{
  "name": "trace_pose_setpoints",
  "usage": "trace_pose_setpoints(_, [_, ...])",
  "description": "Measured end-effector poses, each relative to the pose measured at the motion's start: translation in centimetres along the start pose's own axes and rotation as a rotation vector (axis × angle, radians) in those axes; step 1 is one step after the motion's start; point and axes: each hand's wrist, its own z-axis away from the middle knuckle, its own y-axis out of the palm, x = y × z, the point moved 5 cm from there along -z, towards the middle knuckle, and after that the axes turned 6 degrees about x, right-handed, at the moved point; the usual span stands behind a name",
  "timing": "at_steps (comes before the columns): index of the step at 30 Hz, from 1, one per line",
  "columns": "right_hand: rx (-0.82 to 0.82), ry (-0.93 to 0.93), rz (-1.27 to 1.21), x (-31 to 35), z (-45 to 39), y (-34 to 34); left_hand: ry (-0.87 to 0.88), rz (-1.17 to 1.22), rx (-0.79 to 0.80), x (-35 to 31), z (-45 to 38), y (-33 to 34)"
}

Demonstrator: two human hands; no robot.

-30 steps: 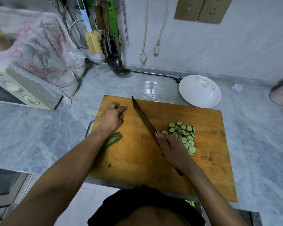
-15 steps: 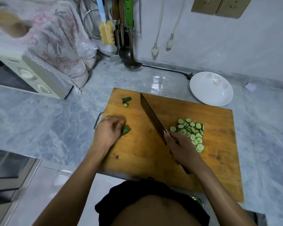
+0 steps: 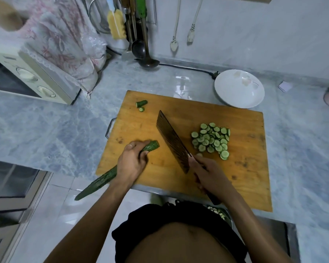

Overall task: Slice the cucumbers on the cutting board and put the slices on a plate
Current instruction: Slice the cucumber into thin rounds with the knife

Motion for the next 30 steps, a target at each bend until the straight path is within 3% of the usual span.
trace_pose_setpoints(9, [0.027,0.016,-0.023,-3.6,1.9,-3.9,0.049,0.017,0.087,-3.2,0.6,2.0])
trace_pose_setpoints(18, [-0.093,0.060,-0.052,-5.7,2.5,-11.0,0.118,-0.058,0.200,-7.4,0.1,4.5])
trace_pose_setpoints(30, [-0.038,-0.074,0.154,-5.0,1.8,-12.2,0.167,-0.126,0.019,-11.0,0.1,7.4])
